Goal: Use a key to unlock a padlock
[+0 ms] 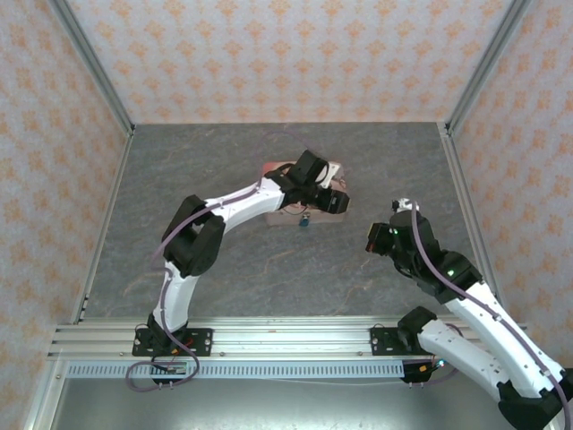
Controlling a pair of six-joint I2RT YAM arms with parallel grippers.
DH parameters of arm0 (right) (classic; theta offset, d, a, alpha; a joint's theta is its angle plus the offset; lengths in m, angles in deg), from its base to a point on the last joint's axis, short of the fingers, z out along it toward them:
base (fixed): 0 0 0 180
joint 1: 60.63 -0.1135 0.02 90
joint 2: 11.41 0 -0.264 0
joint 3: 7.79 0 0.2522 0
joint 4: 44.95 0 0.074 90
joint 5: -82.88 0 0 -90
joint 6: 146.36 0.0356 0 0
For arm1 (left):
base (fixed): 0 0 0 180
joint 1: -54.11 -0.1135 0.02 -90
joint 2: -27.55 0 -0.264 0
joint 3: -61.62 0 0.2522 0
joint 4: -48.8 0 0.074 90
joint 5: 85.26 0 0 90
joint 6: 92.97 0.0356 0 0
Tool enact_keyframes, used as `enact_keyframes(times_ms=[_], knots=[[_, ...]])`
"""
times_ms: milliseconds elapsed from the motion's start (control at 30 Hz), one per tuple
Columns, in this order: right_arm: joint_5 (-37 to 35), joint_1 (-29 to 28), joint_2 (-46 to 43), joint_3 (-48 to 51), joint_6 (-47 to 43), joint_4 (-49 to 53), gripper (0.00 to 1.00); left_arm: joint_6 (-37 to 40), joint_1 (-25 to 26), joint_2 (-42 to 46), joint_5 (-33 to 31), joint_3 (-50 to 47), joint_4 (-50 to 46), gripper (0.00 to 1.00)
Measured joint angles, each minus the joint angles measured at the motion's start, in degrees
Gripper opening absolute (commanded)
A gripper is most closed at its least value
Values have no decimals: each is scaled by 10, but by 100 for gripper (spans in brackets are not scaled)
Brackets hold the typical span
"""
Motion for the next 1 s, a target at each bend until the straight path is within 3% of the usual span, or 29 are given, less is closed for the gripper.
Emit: enact_keyframes(times_ms=[433, 767, 1000], knots=[[135, 34, 79, 74, 7, -159, 0, -23, 0, 192, 9, -196, 34, 63], [272, 64, 265, 88, 37, -379, 0, -55, -28, 384, -34, -382, 89, 74], [325, 74, 398, 20, 35, -433, 0, -100, -61, 411, -48, -516, 156, 77]])
